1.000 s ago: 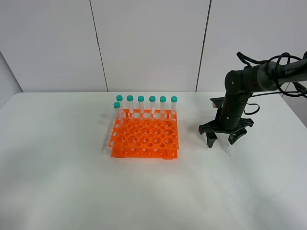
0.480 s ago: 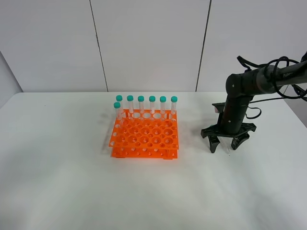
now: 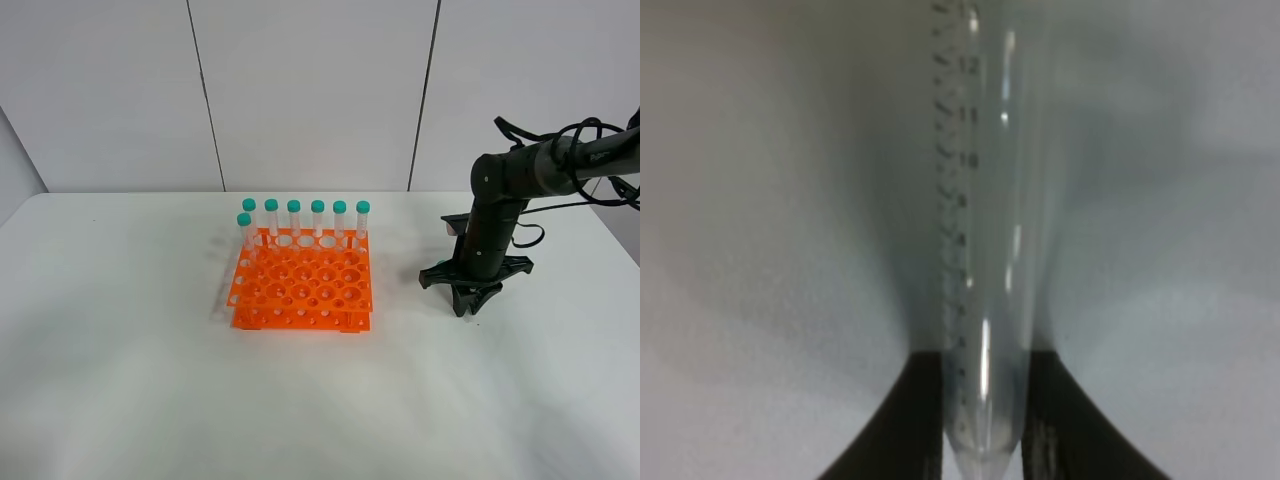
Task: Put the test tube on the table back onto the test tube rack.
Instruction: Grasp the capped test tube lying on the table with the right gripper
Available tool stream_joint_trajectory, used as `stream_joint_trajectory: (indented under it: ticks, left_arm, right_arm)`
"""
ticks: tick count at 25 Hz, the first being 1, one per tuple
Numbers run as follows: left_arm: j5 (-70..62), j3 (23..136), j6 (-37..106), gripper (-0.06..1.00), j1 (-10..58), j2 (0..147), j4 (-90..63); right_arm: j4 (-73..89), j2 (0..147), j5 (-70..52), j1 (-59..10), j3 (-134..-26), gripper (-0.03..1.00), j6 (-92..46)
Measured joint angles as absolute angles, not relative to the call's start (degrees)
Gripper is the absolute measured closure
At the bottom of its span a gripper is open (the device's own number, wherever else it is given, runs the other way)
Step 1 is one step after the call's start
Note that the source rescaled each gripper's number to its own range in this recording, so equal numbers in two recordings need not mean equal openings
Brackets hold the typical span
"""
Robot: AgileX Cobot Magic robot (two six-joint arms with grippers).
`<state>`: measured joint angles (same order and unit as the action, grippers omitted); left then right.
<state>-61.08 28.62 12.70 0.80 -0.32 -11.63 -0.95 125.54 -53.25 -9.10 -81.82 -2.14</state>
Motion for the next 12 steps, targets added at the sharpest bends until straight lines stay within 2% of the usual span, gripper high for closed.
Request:
stream_joint_trajectory:
  ticks: [12]
  left_arm:
    - [-61.1, 28.6, 12.7, -0.06, 0.8, -0.3, -11.6]
  right_arm:
    - [-0.9, 121.5, -53.6, -9.1, -81.7, 0.94, -4.7]
